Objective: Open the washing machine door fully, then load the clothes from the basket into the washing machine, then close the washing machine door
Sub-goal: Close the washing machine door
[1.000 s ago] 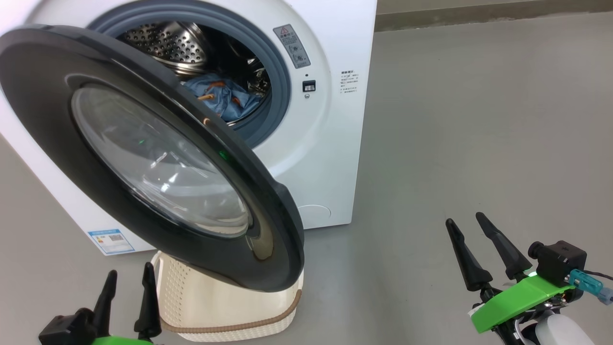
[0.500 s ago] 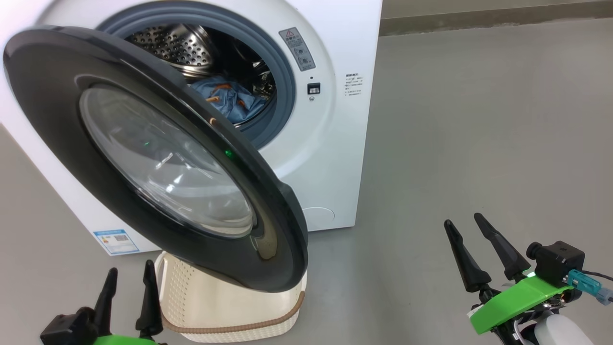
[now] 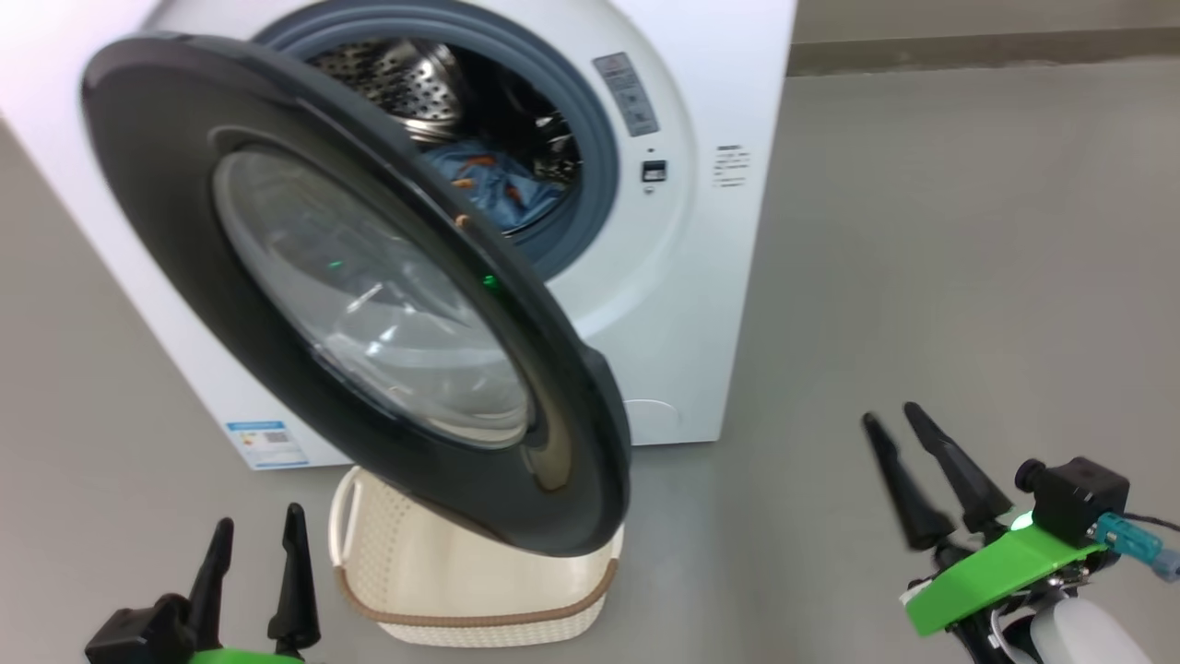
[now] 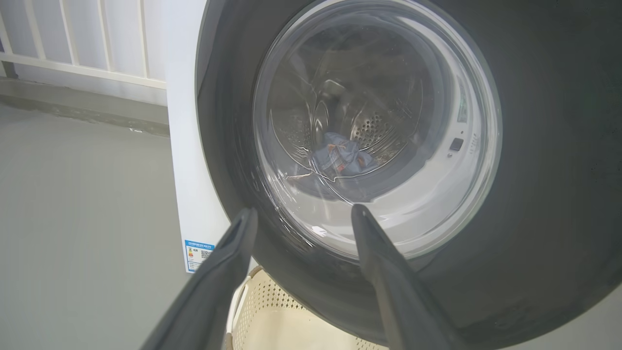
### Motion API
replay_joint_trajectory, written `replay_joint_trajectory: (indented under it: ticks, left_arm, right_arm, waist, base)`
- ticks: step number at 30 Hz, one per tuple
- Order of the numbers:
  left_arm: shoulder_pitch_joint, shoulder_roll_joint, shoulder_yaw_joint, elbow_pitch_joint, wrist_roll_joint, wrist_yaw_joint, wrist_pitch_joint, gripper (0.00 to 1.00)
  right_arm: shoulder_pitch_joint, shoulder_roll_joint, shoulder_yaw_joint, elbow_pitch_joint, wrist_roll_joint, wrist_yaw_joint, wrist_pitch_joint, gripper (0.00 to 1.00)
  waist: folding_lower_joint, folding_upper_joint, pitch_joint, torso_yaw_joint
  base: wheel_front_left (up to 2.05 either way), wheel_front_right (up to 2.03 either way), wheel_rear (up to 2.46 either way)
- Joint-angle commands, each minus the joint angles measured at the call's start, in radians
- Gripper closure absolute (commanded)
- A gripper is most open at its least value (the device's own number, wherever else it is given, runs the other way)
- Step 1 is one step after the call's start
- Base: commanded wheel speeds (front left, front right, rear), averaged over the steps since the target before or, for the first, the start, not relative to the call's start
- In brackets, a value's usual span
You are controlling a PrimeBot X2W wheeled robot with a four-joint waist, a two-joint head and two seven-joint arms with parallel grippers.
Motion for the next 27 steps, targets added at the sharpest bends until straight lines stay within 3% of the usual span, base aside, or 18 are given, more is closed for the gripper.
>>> replay_joint_trajectory:
  ticks: [1,11,19,27]
  left_arm:
    - [-0.005,0.009,0.034,-0.027,0.012,-0.001,-0.013,0.0]
    - [-0.001,0.006,0.027,-0.021,0.007,-0.003,-0.013,0.0]
    - [-0.003,0.009,0.026,-0.012,0.007,-0.005,-0.013,0.0]
    - [-0.005,0.008,0.015,-0.007,0.004,-0.006,-0.013,0.0]
  right_arm:
    - [-0.046,-0.013,0.009,-0.036,-0.002,0.002,-0.012,1.0]
    - [-0.093,0.029,-0.032,-0.198,0.023,0.002,-0.012,1.0]
    - [-0.135,0.054,0.059,-0.325,0.067,0.002,-0.012,1.0]
    - [-0.162,0.023,0.215,-0.359,0.08,0.002,-0.012,1.0]
  waist:
    - [0.0,-0.0001,-0.003,0.032]
    - [0.0,-0.0001,-0.007,0.119]
    - [0.0,-0.0001,-0.014,0.177]
    - [0.0,-0.0001,-0.02,0.236]
  base:
    - [0.0,0.0,0.0]
    - [0.0,0.0,0.0]
    - [0.0,0.0,0.0]
    - [0.0,0.0,0.0]
